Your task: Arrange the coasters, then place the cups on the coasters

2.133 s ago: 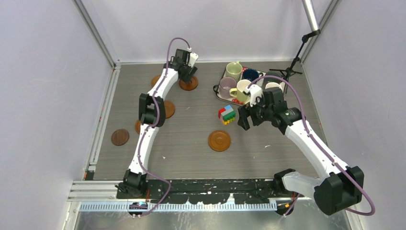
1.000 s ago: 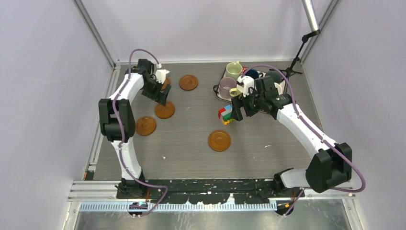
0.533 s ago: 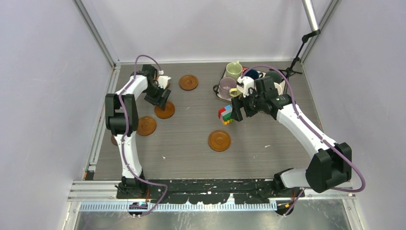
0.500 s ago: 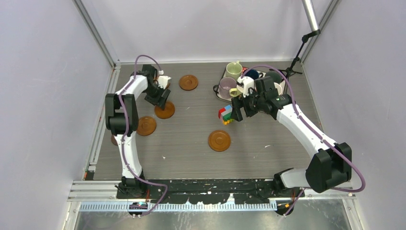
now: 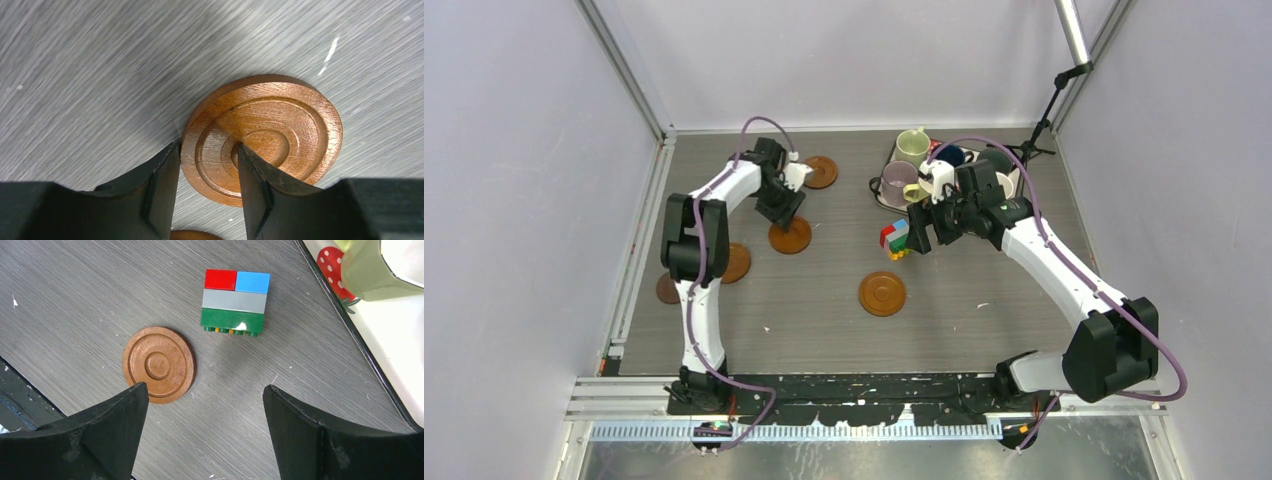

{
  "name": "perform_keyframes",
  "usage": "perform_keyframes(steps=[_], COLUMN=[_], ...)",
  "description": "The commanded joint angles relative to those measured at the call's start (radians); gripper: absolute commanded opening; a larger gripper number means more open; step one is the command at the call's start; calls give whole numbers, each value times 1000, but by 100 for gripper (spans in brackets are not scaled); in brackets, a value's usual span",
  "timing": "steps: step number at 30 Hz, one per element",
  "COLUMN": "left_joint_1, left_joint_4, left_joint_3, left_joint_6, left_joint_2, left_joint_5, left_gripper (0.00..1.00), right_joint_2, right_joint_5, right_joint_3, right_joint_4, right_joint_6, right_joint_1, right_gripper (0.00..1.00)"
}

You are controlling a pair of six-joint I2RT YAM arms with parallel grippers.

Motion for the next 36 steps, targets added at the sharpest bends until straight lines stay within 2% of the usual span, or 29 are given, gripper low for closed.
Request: perform_keyframes(steps=[1, 9, 19, 24, 29, 33, 36], left_joint_1=[-56, -146, -155, -155, -140, -59, 39], left_joint_4=[14, -9, -52, -74, -141, -185, -242], left_joint_3=[38, 159, 316, 338, 309, 213, 138], left_joint_6=[-47, -99, -129, -138, -100, -15, 91], left_joint_2=[45, 129, 214, 179, 39, -114, -175], left_joint_5=[8, -9, -24, -2, 58, 116, 153], left_gripper=[47, 47, 48, 59, 76, 92, 96], right_joint_2=[-3, -9, -12, -14, -17, -20, -23], right_joint_5=[-8, 0, 4, 4, 2, -3, -9], right_joint_3=[-2, -6, -10, -10, -8, -8, -9], right_joint_4=[39, 38, 39, 39, 39, 39, 39], right_joint_6=[-1, -5, -10, -9, -6, -4, -4], right_joint_1=[2, 3, 2, 3, 2, 3, 3], right_gripper=[89, 89, 89, 89, 89, 89, 89])
